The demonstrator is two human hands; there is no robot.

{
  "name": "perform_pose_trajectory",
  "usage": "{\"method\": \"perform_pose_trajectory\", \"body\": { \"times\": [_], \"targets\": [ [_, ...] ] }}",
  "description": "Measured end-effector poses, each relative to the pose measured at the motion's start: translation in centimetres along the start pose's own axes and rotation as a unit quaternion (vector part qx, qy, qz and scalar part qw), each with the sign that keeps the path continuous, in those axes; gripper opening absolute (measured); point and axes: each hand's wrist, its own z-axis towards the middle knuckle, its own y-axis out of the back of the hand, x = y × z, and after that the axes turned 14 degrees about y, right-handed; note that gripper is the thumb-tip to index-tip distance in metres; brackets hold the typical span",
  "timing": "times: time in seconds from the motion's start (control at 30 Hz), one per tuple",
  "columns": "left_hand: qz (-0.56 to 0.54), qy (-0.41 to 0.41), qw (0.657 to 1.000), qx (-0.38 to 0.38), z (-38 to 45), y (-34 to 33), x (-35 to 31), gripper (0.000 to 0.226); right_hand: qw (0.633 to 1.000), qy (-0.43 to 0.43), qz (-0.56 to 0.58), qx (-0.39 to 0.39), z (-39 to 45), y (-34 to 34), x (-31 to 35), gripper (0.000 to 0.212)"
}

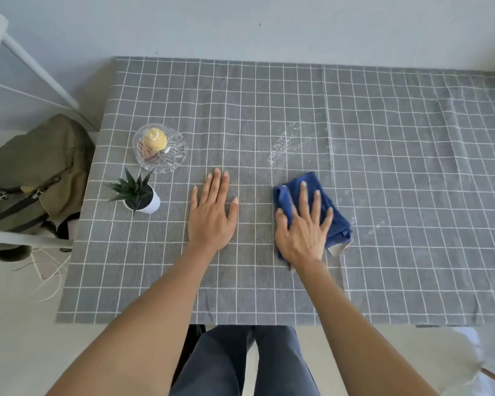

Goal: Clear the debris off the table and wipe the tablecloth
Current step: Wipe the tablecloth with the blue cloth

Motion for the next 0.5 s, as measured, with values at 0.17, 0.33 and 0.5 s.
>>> {"method": "perform_pose_trajectory", "body": {
  "times": [0.17, 0.33, 0.5],
  "targets": [
    [-0.009, -0.005, 1.000, 0.000, 0.0, 0.1, 0.0, 0.061, 0.996, 0.077, -0.014, 0.029, -1.0, -0.9, 1.3, 0.058],
    [-0.006, -0.007, 1.000, 0.009, 0.1, -0.1, 0.4, 0.058, 0.999, -0.040, -0.024, 0.010, -1.0, 1.0, -4.3, 0.059],
    [0.001, -0.007, 1.000, 0.007, 0.2, -0.1, 0.5, 0.059, 0.991, -0.131, -0.006, -0.009, -1.4, 1.6, -6.0, 0.059]
  ]
}}
